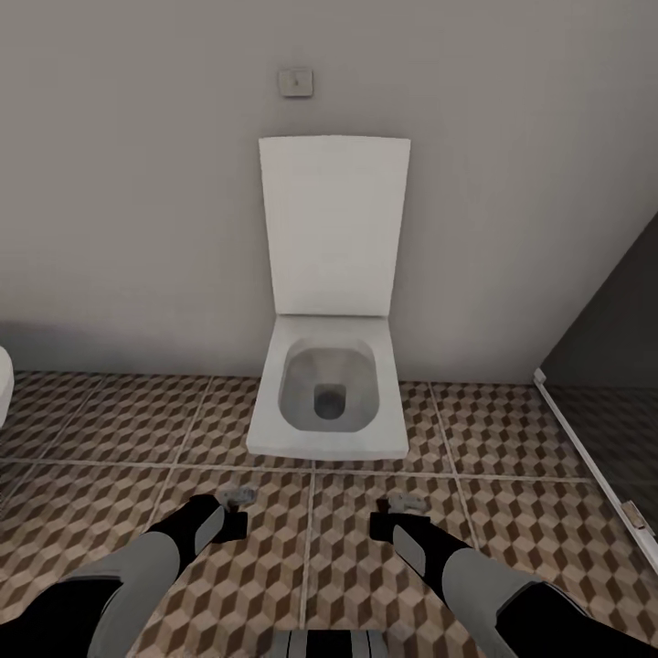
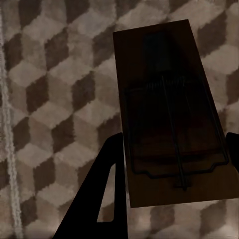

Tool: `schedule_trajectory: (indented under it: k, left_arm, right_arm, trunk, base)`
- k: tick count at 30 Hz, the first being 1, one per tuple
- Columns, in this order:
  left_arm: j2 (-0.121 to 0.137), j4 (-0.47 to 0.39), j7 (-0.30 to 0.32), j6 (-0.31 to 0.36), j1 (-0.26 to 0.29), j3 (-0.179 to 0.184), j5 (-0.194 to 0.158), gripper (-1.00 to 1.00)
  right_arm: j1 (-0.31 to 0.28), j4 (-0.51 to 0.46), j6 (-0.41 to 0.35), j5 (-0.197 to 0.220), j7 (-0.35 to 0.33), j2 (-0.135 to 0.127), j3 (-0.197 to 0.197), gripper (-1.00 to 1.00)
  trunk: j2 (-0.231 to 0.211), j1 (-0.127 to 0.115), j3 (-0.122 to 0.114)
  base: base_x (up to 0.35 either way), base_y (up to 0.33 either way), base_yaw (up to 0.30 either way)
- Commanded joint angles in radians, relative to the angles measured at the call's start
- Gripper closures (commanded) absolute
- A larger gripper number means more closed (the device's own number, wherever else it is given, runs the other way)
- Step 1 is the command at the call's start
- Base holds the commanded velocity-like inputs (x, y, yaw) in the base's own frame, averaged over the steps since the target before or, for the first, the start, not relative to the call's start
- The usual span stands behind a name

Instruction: Take the four mousetraps from the cabinet in the bathroom and place them on the bathroom floor. Make sure all four end up on the same floor surface, and ensure that at least two of them are either under or directly next to the same bathroom sink.

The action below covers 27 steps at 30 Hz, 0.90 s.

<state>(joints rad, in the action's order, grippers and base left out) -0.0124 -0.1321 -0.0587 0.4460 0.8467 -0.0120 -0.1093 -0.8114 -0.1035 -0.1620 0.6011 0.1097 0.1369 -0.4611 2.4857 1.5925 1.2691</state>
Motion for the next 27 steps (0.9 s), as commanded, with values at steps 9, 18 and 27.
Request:
schedule_trajectory:
  k: [9,18,27]
  left_arm:
    - [0.0,0.005,-0.007,0.014,0.001,0.0,-0.008,1.0]
    - [0.001,0.001,-0.007,0.01,0.002,0.0,-0.009,1.0]
    - [-0.003,-0.004,-0.007,-0.018,0.002,0.002,-0.008,1.0]
  right_arm:
    - [-0.015,-0.002,-0.022,0.007,0.004,0.0,-0.008,1.0]
    - [-0.017,-0.001,-0.024,0.007,0.004,0.0,-0.008,1.0]
    - [-0.017,0.001,-0.022,0.012,0.005,0.0,-0.005,1.0]
  trunk:
    - [0.0,0.0,0.013]
    - [0.0,0.0,0.015]
    - [0.0,0.0,0.018]
  base:
    - [0.0,0.0,0.069]
    - [0.0,0.0,0.014]
    - [0.0,0.0,-0.002]
